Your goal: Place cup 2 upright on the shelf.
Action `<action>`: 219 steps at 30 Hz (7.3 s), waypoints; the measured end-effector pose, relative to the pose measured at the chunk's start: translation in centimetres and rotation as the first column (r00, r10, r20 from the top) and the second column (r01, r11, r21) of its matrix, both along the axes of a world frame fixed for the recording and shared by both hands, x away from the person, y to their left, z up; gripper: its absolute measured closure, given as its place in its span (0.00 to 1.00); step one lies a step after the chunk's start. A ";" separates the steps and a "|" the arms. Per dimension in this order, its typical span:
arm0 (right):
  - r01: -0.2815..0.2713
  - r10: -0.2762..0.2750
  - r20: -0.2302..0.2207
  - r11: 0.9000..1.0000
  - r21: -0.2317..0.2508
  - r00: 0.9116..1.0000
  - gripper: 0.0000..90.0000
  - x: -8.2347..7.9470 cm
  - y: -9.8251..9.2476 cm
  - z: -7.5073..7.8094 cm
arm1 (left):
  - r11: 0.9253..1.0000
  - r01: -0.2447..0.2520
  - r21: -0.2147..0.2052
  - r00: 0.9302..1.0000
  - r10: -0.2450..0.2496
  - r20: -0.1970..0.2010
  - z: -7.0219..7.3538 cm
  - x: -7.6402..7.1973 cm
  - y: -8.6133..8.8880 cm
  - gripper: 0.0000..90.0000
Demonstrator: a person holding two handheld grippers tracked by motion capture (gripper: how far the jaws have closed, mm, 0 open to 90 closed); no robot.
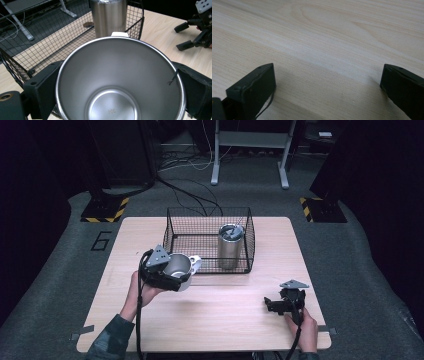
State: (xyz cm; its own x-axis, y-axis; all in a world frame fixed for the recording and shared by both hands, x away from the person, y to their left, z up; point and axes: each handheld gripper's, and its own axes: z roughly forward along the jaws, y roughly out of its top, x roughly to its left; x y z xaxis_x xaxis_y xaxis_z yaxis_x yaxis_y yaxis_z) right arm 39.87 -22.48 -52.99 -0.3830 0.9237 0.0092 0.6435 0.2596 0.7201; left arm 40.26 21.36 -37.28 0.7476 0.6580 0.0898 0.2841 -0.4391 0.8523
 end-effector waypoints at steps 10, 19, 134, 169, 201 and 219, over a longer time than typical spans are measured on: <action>0.000 0.000 0.000 1.000 0.000 1.000 0.00 0.0 0.0 0.0 | 1.000 -0.003 -0.008 1.000 0.004 0.017 1.3 1.3 -0.1 0.07; 0.000 0.000 0.000 1.000 0.000 1.000 0.00 0.0 0.0 0.0 | 1.000 -0.013 -0.006 1.000 0.014 0.025 2.3 2.7 -0.4 0.07; 0.001 -0.001 0.000 1.000 0.000 1.000 0.00 0.0 0.0 0.0 | 0.970 -0.168 0.174 0.958 0.202 -0.202 -3.4 17.9 -6.3 0.06; 0.000 0.000 0.000 1.000 0.000 1.000 0.00 0.0 0.0 0.0 | 0.959 -0.181 0.216 0.937 0.236 -0.260 -4.7 18.5 -6.6 0.02; 0.000 0.000 0.000 1.000 0.000 1.000 0.00 0.0 0.0 0.0 | 0.982 -0.082 0.170 0.994 0.094 -0.063 1.8 6.4 -1.4 0.00; 0.000 0.000 0.000 1.000 0.000 1.000 0.00 0.0 0.0 0.0 | 0.961 -0.167 0.221 0.985 0.171 -0.001 -3.0 -0.2 3.9 0.00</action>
